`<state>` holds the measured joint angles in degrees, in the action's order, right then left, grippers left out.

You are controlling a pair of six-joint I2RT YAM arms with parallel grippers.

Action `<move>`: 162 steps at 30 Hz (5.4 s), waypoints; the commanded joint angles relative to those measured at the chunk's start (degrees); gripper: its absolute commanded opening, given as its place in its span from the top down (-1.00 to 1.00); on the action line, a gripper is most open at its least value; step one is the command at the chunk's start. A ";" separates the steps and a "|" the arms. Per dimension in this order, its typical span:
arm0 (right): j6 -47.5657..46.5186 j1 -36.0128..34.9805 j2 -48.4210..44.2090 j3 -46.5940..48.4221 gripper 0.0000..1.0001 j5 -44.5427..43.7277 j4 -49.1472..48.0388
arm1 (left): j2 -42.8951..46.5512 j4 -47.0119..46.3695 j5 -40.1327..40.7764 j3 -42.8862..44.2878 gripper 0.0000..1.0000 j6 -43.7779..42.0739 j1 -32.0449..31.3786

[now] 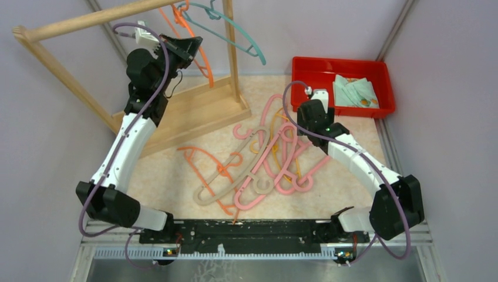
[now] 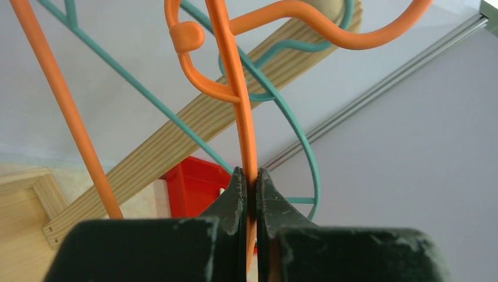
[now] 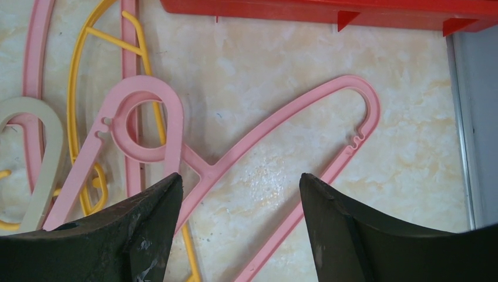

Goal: Organize the hangers

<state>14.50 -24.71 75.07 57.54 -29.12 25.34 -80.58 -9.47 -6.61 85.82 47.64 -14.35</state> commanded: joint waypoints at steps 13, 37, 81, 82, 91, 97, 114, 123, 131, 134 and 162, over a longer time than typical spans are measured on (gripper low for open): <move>-0.53 0.80 -1.14 2.35 -0.48 -0.76 0.58 | -6.68 2.89 2.99 6.01 1.00 8.56 0.37; -0.18 1.15 -0.68 1.50 -0.54 -0.63 -0.23 | -15.97 9.27 -10.85 15.83 0.30 4.56 -0.77; 4.06 1.15 -2.40 -0.93 -0.69 4.88 0.71 | 24.33 28.59 -6.42 -39.99 -0.53 -21.42 -20.50; 4.17 1.15 -2.65 -1.34 -0.69 4.87 0.80 | 24.21 30.01 -5.60 -40.24 -0.53 -21.93 -21.38; 4.61 1.15 -3.90 -2.60 -0.67 5.71 0.85 | 22.89 39.25 1.47 -44.03 -0.29 -11.47 -23.79; 4.58 1.16 -3.77 -2.50 -0.65 6.47 1.16 | 16.70 45.13 5.43 -42.25 -0.14 -6.75 -23.80; 4.14 1.15 -4.22 -5.38 -0.63 8.54 0.79 | 6.54 34.60 7.39 -45.08 -0.12 5.69 -23.78; 4.48 1.15 -5.46 -7.40 -0.61 8.94 0.58 | 2.53 32.50 13.71 -44.27 -0.09 11.49 -23.80; 4.04 1.15 -7.22 -9.14 -0.61 8.21 0.20 | -1.96 32.54 13.65 -42.53 -0.09 11.12 -23.97; 4.21 1.15 -7.67 -9.70 -0.61 8.55 -0.06 | -3.33 32.51 13.92 -41.86 -0.10 10.87 -23.97; 4.75 1.15 -8.96 -11.95 -0.60 9.77 -2.55 | 1.47 42.67 23.33 -29.27 0.62 2.82 -27.62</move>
<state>18.28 -24.12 66.67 44.62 -19.33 25.58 -83.20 30.55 13.34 54.19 52.36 -40.53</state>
